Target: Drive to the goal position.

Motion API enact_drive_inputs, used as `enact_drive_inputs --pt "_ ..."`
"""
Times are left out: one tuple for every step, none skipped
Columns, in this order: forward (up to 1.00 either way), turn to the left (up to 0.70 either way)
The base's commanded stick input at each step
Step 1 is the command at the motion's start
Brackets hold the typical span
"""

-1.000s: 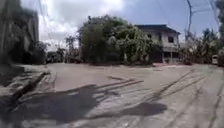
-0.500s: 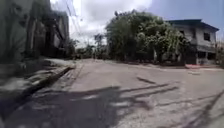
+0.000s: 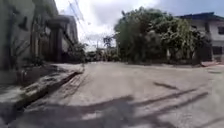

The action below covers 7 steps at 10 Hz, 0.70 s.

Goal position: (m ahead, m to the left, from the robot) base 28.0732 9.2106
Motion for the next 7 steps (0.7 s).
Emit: enact_drive_inputs --pt "1.0 0.36" --pt "1.0 0.24" --pt "1.0 0.0" --pt "1.0 0.0" --pt "1.0 0.0" --pt "1.0 0.0" --pt "1.0 0.0"
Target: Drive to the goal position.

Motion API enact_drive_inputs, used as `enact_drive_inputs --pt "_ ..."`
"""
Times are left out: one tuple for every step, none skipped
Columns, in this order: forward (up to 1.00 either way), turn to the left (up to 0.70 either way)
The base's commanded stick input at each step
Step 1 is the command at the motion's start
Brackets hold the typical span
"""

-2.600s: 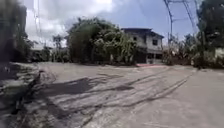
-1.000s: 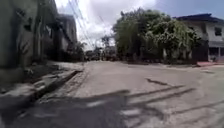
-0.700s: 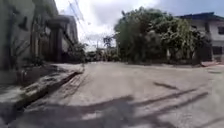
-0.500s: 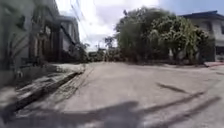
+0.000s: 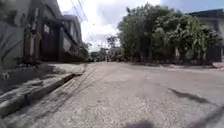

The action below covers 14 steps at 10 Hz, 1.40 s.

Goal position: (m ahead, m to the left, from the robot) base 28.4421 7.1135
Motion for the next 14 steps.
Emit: enact_drive_inputs --pt "1.0 0.0" --pt "1.0 0.0" --pt "1.0 0.0" --pt "1.0 0.0" --pt "1.0 0.0" --pt "1.0 0.0" --pt "1.0 0.0" --pt "1.0 0.0" --pt "1.0 0.0" --pt "1.0 0.0" --pt "1.0 0.0" --pt "1.0 0.0" --pt "1.0 0.0" --pt "1.0 0.0"
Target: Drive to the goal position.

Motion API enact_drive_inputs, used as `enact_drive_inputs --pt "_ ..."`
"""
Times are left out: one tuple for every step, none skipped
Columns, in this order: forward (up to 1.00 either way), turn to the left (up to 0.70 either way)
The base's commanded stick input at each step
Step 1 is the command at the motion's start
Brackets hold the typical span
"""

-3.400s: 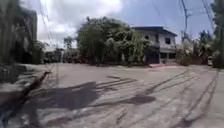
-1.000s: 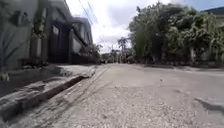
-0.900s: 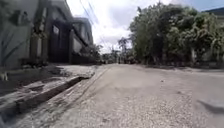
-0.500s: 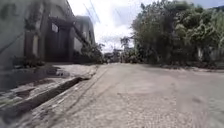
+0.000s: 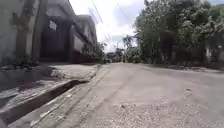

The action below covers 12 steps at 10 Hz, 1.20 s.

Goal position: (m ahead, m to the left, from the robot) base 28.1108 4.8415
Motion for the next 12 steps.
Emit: enact_drive_inputs --pt "1.0 0.0" --pt "1.0 0.0" --pt "1.0 0.0" --pt "1.0 0.0" --pt "1.0 0.0" --pt "1.0 0.0" --pt "1.0 0.0" --pt "1.0 -0.06" --pt "1.0 -0.27" --pt "1.0 -0.4" --pt "1.0 -0.34" --pt "1.0 -0.18"
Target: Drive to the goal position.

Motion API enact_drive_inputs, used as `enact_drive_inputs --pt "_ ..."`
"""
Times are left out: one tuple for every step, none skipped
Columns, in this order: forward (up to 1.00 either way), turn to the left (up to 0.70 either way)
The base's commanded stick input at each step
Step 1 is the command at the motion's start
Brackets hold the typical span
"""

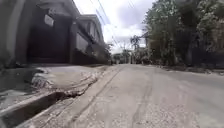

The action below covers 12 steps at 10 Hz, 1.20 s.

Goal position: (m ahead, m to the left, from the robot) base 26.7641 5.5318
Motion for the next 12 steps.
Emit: enact_drive_inputs --pt "1.0 0.0" --pt "1.0 0.0" --pt "1.0 0.0" --pt "1.0 0.0" --pt "1.0 0.0" --pt "1.0 0.0" --pt "1.0 0.0" --pt "1.0 0.0" --pt "1.0 0.0" --pt "1.0 0.0" --pt "1.0 0.0" --pt "1.0 0.0"
